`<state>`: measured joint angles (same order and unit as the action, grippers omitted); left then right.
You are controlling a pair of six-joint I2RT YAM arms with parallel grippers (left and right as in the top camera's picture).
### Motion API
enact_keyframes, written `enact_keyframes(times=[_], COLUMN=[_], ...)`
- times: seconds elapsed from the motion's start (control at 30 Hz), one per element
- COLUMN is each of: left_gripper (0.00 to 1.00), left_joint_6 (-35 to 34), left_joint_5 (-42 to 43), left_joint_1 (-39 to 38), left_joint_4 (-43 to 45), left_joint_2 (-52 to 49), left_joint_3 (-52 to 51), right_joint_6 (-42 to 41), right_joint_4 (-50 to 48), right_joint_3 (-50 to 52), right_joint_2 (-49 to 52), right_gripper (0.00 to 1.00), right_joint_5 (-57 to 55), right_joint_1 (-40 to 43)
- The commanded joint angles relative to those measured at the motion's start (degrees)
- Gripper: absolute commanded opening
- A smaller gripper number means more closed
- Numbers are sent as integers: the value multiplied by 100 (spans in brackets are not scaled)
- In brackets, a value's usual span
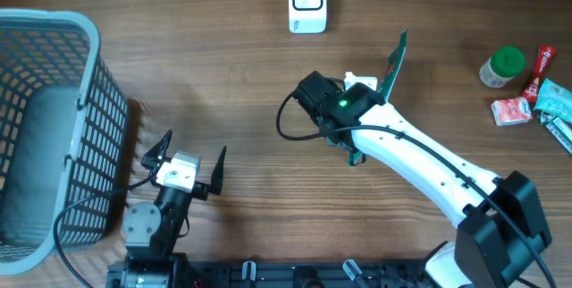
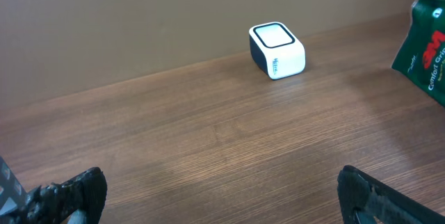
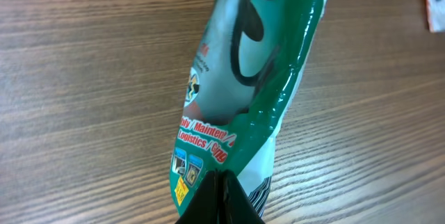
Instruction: Scan the item barcode
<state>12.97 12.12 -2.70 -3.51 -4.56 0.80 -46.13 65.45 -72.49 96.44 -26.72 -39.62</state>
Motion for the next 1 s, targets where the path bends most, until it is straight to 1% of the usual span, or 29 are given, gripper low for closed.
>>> enact_keyframes(times=[0.0,0.1,0.13,0.17,0.2,0.27,0.3,0.33,0.37,0.4,0.43,0.47,0.5,0.53,0.57,0.6,0.67,0.73,0.83,0.9,0.97], left_gripper=[100,100,100,100,100,100,100,100,100,100,100,100,100,100,100,100,100,100,100,100,100], left_joint_6=[-33,-33,-33,-33,-33,-33,-33,-33,-33,-33,-33,-33,-33,-33,-33,-33,-33,-33,-33,-33,-33], left_joint_5=[72,72,72,72,72,72,72,72,72,72,72,72,72,72,72,72,70,72,72,72,72], left_joint_1=[-20,-20,-20,-20,-20,-20,-20,-20,-20,-20,-20,-20,-20,-20,-20,-20,-20,-20,-20,-20,-20], left_joint_4=[-22,-20,-20,-22,-22,-20,-20,-22,-20,-20,-20,-20,-22,-22,-22,-20,-20,-20,-22,-20,-20], left_joint_2=[42,42,42,42,42,42,42,42,42,42,42,42,42,42,42,42,42,42,42,42,42], left_joint_3=[-22,-22,-22,-20,-22,-22,-20,-20,-22,-22,-20,-20,-22,-20,-20,-20,-22,-22,-22,-22,-22], right_joint_6=[1150,2201,2387,2411,2385,2315,2306,2304,2308,2291,2028,1655,1292,752,345,118,-70,-26,608,544,573], right_joint_4=[-361,-1204,-1432,-1722,-1810,-1781,-1714,-1646,-1596,-1565,-1517,-1460,-1427,-1427,-1541,-1687,-1993,-2166,-2516,-2455,-2562], right_joint_3=[-164,-175,-175,-175,-175,-173,-173,-173,-173,-173,-173,-173,-168,-149,-52,61,273,365,365,365,365], right_joint_2=[42,44,44,50,52,55,52,52,52,52,52,52,52,52,52,72,201,378,870,1228,1591], right_gripper=[4,4,4,7,10,10,7,7,7,12,50,72,86,100,100,99,100,100,99,100,99], right_joint_5=[584,1606,1851,2210,2430,2634,2684,2682,2660,2616,2542,2461,2470,2470,2470,2483,2677,2693,2553,2218,2190], right_joint_1=[-52,-52,-52,-52,-52,-52,-52,-52,-50,-39,46,177,372,710,1032,1237,1617,1812,1864,1912,2092])
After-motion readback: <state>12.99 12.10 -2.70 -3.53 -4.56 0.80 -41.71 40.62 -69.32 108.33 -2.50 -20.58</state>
